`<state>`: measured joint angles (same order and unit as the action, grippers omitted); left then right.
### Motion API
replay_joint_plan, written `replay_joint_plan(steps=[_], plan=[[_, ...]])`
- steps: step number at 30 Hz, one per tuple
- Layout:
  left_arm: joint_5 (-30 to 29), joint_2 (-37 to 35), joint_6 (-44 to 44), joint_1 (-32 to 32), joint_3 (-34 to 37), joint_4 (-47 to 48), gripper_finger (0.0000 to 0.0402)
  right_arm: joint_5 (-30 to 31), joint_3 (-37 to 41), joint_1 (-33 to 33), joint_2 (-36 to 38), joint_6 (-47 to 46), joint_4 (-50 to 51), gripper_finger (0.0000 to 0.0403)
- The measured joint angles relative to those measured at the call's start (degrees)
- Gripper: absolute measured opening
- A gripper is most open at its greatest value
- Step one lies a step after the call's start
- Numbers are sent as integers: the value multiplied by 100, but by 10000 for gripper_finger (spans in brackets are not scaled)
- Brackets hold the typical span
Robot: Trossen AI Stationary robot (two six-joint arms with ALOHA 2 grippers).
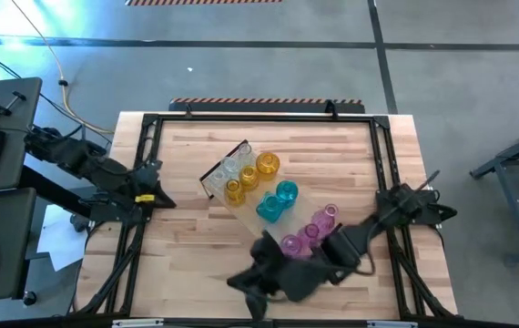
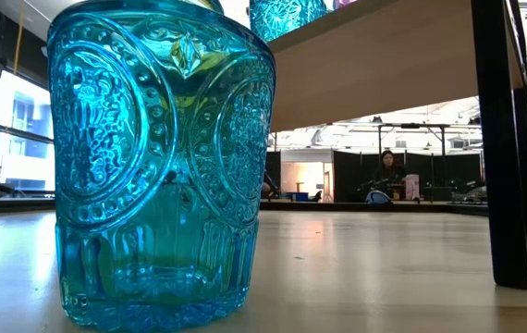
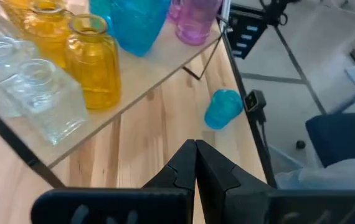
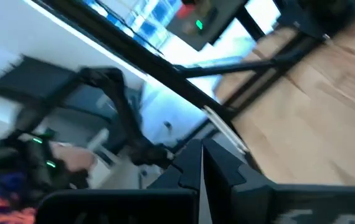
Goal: Sort vases onto shelf
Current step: Put the blue flower vase on the shelf aligned with the other blue flower vases
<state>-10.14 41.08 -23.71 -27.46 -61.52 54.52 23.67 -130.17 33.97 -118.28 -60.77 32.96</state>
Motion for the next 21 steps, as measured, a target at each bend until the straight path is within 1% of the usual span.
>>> replay_joint_plan(steps=[4, 6, 11, 13, 15, 17, 19, 21], plan=[[258, 232, 31, 0, -2, -88, 0, 801, 0, 446, 0, 65, -572, 0], [316, 317, 24, -2, 0, -85, 0, 1266, 0, 690, 0, -32, -691, 0], [365, 308, -2, -2, 0, -87, 0, 2363, 16, 1323, -4, -650, -493, 0], [365, 248, -27, -2, -2, -93, 0, 2665, 17, 1523, -22, -935, -346, 0], [365, 174, -111, -2, -2, -86, 0, 2830, 17, 1675, -53, -1375, -118, 0], [365, 114, -156, -2, -2, -88, 0, 2835, 17, 1753, -108, -1849, 159, 0], [364, 59, -157, -2, -2, -87, 0, 2721, 21, 1795, -189, -2279, 456, 0], [363, 7, -186, -2, -2, -83, 0, 2435, 22, 1787, -281, -2643, 686, 0]])
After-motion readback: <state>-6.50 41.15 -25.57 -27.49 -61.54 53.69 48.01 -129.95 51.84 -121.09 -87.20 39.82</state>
